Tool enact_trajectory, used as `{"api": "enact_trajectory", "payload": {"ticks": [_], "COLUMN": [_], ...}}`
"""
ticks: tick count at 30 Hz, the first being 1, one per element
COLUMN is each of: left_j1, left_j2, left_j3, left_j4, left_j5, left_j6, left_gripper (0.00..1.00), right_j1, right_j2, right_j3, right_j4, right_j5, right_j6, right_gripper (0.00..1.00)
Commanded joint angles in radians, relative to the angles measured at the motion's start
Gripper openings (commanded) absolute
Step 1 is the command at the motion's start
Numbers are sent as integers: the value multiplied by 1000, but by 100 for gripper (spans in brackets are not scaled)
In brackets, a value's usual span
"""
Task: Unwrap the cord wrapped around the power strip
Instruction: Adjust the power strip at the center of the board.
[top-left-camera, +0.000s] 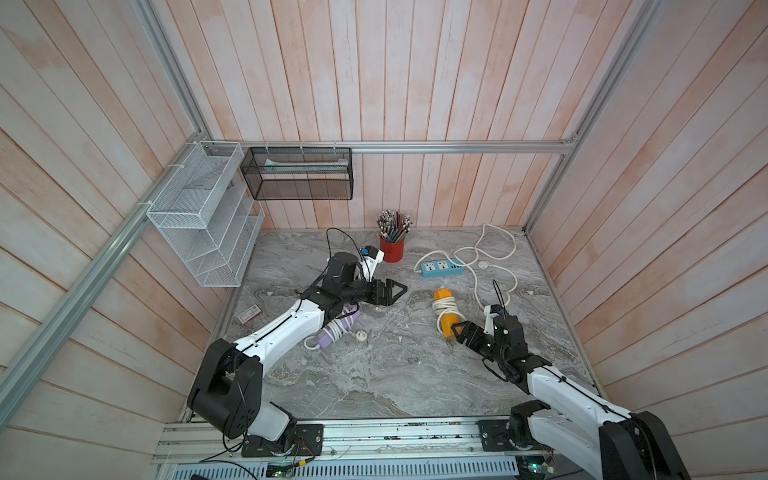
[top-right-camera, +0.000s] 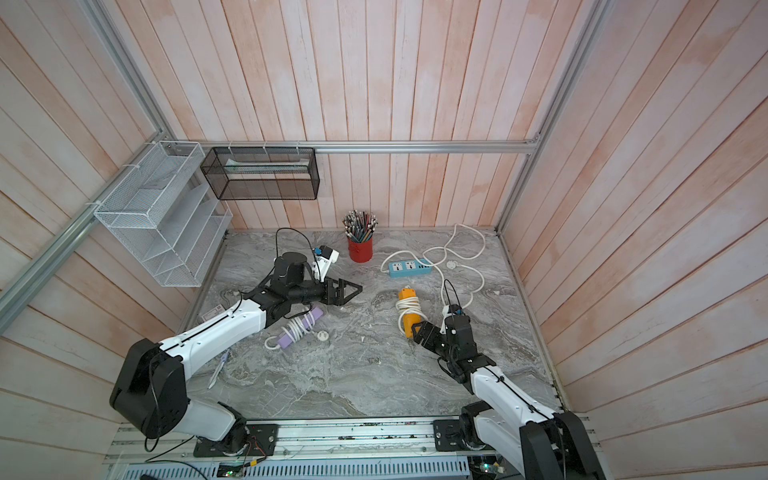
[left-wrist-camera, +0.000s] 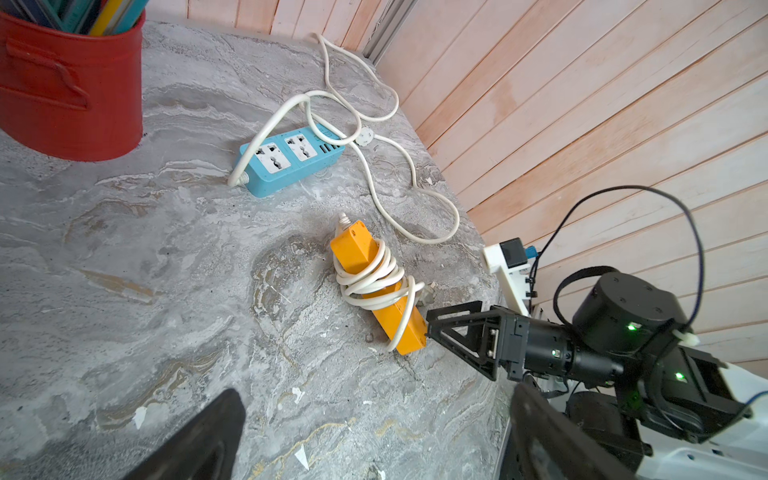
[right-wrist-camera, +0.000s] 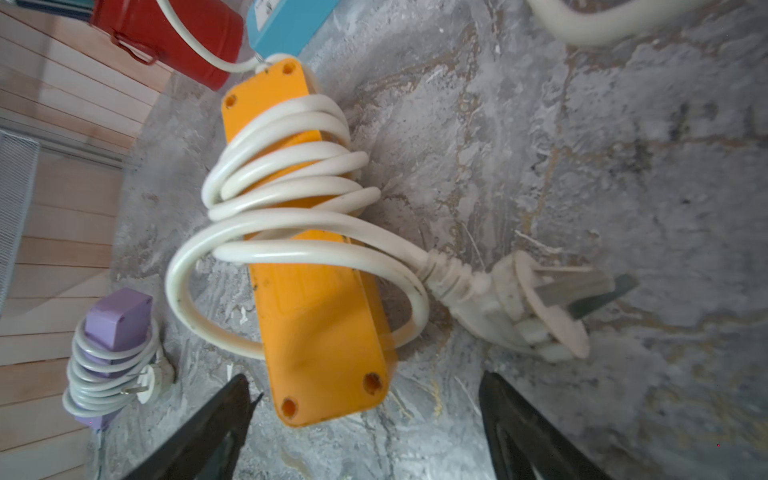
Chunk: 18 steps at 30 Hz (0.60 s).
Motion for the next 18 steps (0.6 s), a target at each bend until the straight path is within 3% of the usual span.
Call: {"api": "enact_trajectory", "payload": {"ticks": [1,14,18], "left_j1": [5,10,15], "left_j2": [-22,-35,-52], "left_j3": [-2,-24,-32], "left_j4": [10,25,14], "left_j5": [3,4,1], "left_j6": [4,0,5], "left_gripper": [100,100,100], "right_j1": [21,78,110], "right_j2": [31,113,69], "right_j3": [47,112,128], "right_j4": [28,31,-35], "right_j5": [29,73,101], "right_j6": [-37,-63,-75], "right_gripper": [88,87,87]}}
